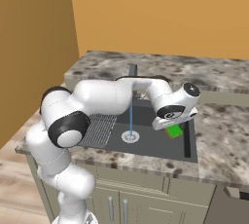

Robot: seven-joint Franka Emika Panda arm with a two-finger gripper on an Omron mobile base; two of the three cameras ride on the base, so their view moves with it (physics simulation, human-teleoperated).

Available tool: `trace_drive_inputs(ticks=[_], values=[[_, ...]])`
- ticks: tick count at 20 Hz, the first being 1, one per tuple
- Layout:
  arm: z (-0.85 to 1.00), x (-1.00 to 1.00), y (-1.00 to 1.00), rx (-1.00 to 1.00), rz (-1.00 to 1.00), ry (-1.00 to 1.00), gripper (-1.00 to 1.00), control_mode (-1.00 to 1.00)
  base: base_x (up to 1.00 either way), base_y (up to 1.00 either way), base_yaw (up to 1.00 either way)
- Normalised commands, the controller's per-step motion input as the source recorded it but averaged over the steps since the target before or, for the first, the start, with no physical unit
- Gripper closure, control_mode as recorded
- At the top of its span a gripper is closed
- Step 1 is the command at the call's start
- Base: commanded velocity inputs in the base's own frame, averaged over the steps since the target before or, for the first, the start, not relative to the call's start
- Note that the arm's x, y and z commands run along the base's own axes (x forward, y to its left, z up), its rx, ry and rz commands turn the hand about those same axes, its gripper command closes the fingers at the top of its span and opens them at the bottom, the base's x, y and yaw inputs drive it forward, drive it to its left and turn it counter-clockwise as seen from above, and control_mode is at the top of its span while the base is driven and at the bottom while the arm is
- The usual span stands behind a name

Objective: Soak the sponge with water for a few seconds and then drop it inside the sink.

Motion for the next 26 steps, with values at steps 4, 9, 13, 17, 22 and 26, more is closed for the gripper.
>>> trace_drive_inputs(ticks=[4,9,13,17,22,26], values=[[0.00,0.06,0.45,0.06,0.00,-0.11,1.00,-1.00,0.00,0.00,0.00],[0.00,0.05,0.26,0.07,0.00,-0.06,1.00,-1.00,0.00,0.00,0.00],[0.00,0.01,0.03,0.06,0.03,0.00,1.00,-1.00,0.00,0.00,0.00],[0.00,0.02,0.04,0.04,0.04,0.00,1.00,-1.00,0.00,0.00,0.00],[0.00,0.13,0.15,0.05,0.03,-0.04,1.00,-1.00,0.00,0.00,0.00],[0.00,0.16,0.29,0.03,0.05,-0.09,1.00,-1.00,0.00,0.00,0.00]])
